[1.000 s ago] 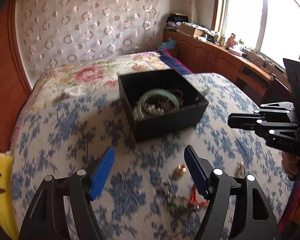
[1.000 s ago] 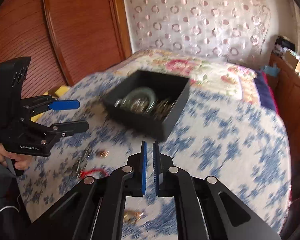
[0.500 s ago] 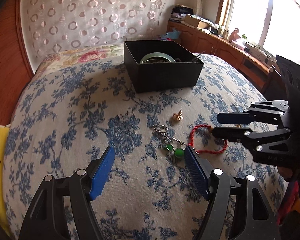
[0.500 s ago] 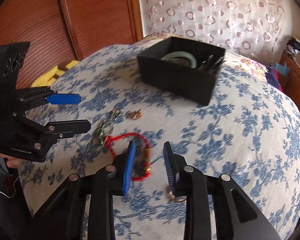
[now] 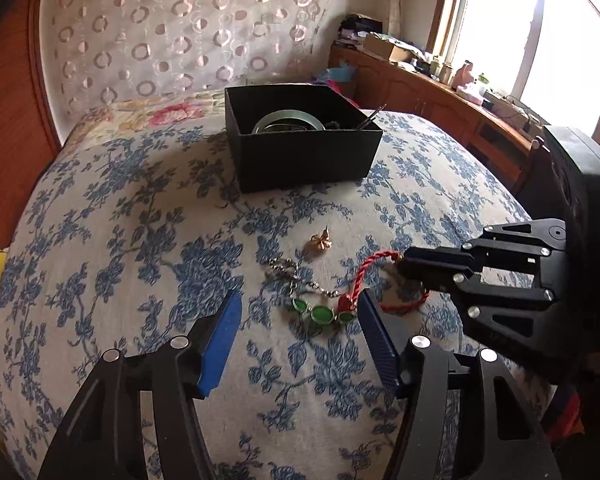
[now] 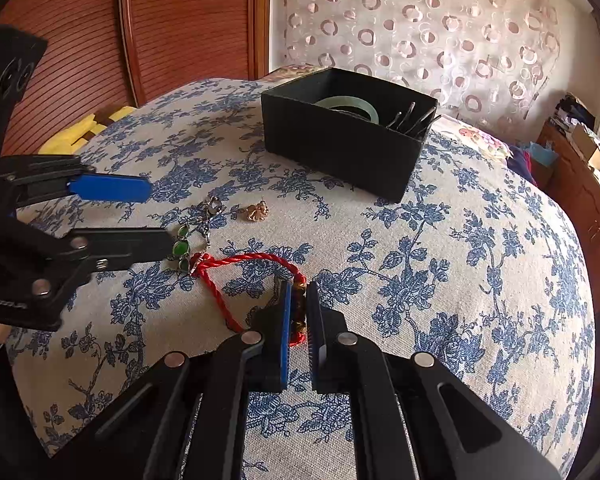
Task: Organize jewelry
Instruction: 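Grasp the red string bracelet with the right tool while the left tool grasps the green charm chain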
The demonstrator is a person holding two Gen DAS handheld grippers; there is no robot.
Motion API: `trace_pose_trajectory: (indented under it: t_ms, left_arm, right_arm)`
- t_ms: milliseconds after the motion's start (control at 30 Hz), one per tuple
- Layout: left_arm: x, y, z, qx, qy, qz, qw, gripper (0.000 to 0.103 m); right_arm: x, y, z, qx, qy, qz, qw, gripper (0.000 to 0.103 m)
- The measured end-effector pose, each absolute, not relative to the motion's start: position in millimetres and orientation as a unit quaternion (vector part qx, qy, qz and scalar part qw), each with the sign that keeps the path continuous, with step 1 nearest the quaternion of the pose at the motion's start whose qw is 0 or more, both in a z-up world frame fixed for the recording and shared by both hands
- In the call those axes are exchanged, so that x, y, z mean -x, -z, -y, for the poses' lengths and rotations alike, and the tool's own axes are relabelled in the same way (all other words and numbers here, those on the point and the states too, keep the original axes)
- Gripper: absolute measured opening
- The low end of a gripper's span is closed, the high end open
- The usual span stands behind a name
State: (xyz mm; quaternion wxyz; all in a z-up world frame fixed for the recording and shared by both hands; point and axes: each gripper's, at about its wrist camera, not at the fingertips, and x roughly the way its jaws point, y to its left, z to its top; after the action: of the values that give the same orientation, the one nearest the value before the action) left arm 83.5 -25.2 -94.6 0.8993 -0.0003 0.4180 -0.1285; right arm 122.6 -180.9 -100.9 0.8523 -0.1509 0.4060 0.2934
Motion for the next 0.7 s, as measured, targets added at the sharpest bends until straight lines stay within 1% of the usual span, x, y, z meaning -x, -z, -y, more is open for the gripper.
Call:
trace_pose_trajectory:
  t_ms: [167, 367, 600, 633, 667, 700]
  left_arm:
    - [-94.9, 102.7, 32.9, -0.021, 0.101, -0.428, 0.898, 0.057]
    - [-89.5, 112.5, 29.8, -0.046, 0.077, -0.433, 0.897, 0.057]
    - [-80.1, 112.3, 8.7, -0.036, 0.062, -0.432, 0.899, 0.056]
    - [-78.8, 112.2, 8.6, -0.037, 0.063, -0.431, 0.899, 0.052]
    - [-77.7, 111.7, 9.3, -0.037, 0.066, -0.429, 0.9, 0.046]
    - [-76.8, 111.3, 10.1, -0.037, 0.069, -0.427, 0.901, 0.042]
  right_arm:
    - [-123.3, 100.8, 181.2, 0.143, -0.294, -0.408, 0.852, 0.008]
    - [-123.7, 100.3, 183.6, 0.139, -0.292, -0.408, 0.854, 0.008]
    - [-123.4, 100.2, 183.4, 0.141, -0.291, -0.408, 0.854, 0.008]
    - [-123.2, 100.2, 183.4, 0.141, -0.291, -0.407, 0.854, 0.008]
    - [-123.2, 100.2, 183.5, 0.141, -0.291, -0.407, 0.854, 0.008]
    - [-123.4, 100.1, 183.3, 0.141, -0.291, -0.407, 0.854, 0.008]
